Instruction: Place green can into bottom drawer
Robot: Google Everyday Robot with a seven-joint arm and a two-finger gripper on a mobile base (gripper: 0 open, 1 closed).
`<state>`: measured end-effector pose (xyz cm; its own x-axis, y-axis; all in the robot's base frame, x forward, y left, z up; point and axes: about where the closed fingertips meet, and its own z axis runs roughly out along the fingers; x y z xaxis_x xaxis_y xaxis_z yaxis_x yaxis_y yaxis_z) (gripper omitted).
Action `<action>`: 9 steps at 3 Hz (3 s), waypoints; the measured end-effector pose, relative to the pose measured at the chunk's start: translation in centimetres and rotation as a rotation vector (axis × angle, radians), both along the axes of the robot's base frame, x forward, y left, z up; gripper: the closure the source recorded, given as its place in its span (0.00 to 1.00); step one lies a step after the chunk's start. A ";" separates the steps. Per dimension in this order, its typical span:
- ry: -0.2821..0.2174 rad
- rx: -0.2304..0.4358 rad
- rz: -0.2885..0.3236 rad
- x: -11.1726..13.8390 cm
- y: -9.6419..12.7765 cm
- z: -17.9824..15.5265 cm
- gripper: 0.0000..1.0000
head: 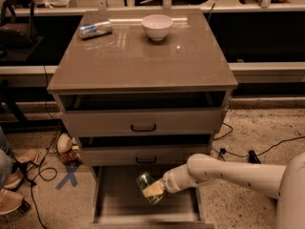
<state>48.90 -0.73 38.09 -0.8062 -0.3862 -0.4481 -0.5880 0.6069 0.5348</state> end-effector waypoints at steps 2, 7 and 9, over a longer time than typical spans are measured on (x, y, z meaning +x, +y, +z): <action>0.006 -0.016 -0.008 0.2 0.1 -0.9 1.00; -0.005 -0.138 -0.073 5.2 3.0 -17.5 0.81; 0.043 -0.221 -0.027 5.5 5.8 -21.5 0.28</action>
Offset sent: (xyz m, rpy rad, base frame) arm 0.0062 -0.0002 -0.0229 -0.0366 0.0139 -0.0266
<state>54.40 5.03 16.63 -0.8342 -0.4489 -0.3203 -0.5493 0.7276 0.4108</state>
